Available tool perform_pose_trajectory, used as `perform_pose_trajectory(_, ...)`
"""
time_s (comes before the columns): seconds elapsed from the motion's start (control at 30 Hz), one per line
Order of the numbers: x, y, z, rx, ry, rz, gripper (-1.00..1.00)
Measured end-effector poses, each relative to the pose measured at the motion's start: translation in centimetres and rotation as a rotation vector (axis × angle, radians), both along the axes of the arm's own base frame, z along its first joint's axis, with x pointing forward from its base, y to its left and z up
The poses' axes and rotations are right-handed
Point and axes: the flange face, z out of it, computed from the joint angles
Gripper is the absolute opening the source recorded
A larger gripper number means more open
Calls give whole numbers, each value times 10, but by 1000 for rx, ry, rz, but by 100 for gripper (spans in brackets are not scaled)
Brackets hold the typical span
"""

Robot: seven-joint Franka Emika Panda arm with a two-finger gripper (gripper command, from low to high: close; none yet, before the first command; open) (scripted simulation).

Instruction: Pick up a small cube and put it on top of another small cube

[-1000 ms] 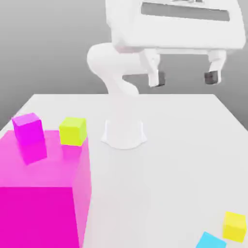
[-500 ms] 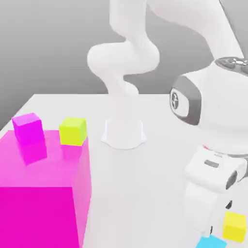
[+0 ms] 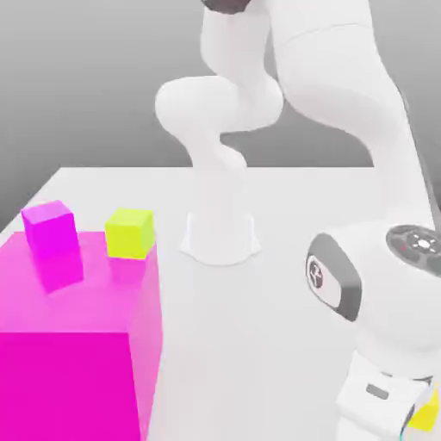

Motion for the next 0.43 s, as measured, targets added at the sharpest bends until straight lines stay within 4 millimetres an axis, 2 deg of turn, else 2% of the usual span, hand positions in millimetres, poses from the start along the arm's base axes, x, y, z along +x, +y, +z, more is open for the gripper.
perform_pose_trajectory(0.03,-1,1,14,0,0,4,-100)
perform_pose_trajectory(0.07,-10,13,26,2,1,36,-100)
perform_pose_trajectory(0.17,-51,61,58,4,2,186,-100)
perform_pose_trajectory(0.2,-61,72,60,3,1,223,-100)
perform_pose_trajectory(0.23,-66,78,53,1,1,241,-100)
perform_pose_trajectory(0.3,-70,82,29,1,0,255,-100)
perform_pose_trajectory(0.33,-71,82,15,0,0,257,100)
perform_pose_trajectory(0.43,-71,82,15,0,0,257,100)
